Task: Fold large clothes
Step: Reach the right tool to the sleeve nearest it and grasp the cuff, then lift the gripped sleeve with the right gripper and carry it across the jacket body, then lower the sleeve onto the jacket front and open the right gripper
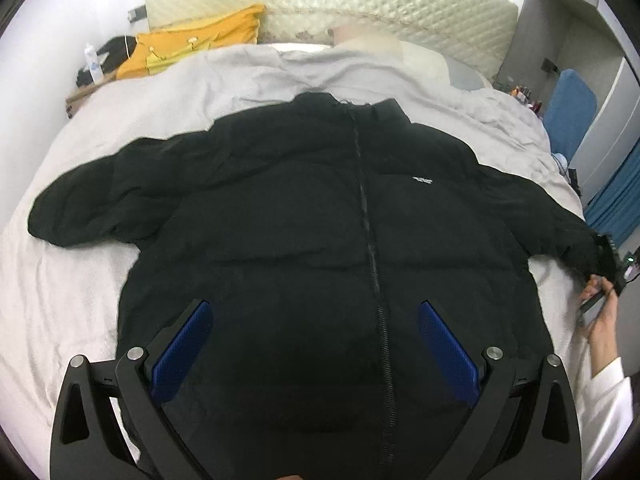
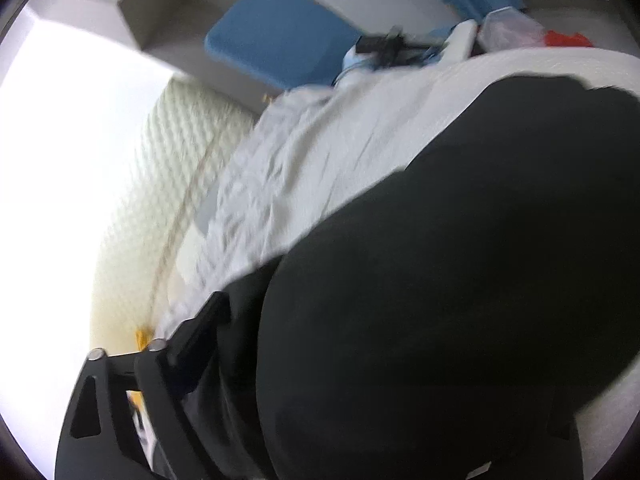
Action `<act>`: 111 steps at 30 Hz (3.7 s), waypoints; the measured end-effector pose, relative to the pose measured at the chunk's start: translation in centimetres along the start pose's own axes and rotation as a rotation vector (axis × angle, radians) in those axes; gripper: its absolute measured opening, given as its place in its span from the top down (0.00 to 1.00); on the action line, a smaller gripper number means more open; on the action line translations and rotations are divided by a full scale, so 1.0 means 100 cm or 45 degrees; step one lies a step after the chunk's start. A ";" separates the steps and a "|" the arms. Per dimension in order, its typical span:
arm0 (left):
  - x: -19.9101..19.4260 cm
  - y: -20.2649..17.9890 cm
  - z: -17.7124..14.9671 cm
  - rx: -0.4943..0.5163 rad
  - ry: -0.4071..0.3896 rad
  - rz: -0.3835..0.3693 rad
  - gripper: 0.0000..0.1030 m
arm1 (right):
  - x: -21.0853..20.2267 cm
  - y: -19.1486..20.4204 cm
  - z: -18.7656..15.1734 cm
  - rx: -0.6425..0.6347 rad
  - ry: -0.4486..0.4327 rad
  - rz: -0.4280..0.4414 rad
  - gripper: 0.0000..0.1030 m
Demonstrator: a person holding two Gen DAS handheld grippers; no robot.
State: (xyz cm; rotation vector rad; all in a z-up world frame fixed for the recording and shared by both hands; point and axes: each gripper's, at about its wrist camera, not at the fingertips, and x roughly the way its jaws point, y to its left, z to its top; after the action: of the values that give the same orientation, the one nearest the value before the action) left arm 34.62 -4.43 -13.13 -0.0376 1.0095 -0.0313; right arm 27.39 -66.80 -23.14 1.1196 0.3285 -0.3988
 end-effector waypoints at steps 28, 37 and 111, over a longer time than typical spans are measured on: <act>-0.019 0.027 -0.022 0.025 -0.097 -0.009 0.01 | -0.124 0.234 0.024 -0.697 -0.230 -0.029 0.91; -0.019 0.058 -0.031 0.016 -0.135 0.022 0.01 | -0.141 0.399 -0.098 -1.205 -0.209 0.070 0.91; -0.172 0.030 -0.095 0.045 -0.429 -0.052 0.00 | -0.312 0.307 -0.335 -1.455 0.149 0.404 0.30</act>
State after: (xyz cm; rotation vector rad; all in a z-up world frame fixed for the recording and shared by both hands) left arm 17.49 -0.80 -3.81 -0.0302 0.6711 -0.0777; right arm 12.30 -20.02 1.92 0.0580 0.3919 0.1591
